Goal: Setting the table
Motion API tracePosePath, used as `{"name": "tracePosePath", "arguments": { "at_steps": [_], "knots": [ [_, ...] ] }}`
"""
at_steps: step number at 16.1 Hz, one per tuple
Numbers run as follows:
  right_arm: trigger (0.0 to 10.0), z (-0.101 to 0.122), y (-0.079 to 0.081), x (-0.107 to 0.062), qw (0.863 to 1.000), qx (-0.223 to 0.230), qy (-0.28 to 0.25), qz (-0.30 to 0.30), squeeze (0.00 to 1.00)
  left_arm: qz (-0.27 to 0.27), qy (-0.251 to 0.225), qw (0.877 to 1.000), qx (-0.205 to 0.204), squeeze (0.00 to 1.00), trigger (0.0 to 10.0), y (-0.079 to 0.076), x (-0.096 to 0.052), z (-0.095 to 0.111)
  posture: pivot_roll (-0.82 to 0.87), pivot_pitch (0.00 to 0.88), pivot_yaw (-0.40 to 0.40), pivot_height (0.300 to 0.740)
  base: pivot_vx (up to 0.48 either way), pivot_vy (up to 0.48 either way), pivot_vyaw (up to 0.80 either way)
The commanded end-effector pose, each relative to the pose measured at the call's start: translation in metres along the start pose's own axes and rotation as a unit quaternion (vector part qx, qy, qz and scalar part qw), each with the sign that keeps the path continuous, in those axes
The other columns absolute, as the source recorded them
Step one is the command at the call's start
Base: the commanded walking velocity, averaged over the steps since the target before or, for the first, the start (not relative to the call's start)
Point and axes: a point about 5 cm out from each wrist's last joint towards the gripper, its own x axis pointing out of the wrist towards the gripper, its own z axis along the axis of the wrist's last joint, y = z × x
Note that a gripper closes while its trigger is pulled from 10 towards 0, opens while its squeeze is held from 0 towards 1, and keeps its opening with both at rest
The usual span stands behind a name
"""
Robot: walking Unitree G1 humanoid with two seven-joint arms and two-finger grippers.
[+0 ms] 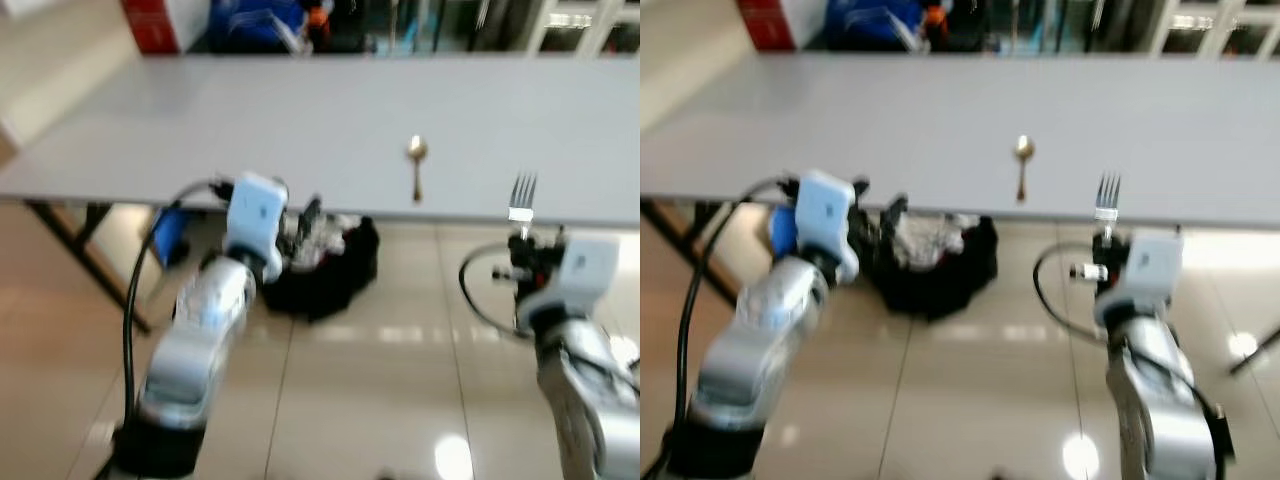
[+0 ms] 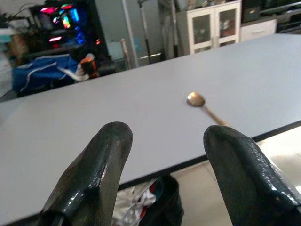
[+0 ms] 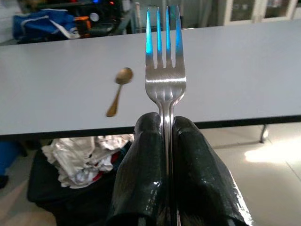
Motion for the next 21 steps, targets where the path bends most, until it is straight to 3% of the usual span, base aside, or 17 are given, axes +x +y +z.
{"name": "tracePosePath", "arguments": {
  "at_steps": [1,21],
  "knots": [
    [10.0,0.0011,-0.0001,0.0014,1.0,0.003,0.001,0.001,0.0,0.002,0.003,1.0,-0.001,0.0,10.0,0.0019,-0.0014,0.0005,0.0,0.037,0.053,0.74,0.334,0.0,0.0],
    [10.0,0.0033,-0.0017,0.0096,1.0,-0.005,-0.001,0.002,0.0,-0.004,0.009,1.0,-0.005,0.0,10.0,0.0033,-0.0015,0.0004,0.01,0.027,0.043,0.74,0.338,0.0,-0.06]
  ]
}}
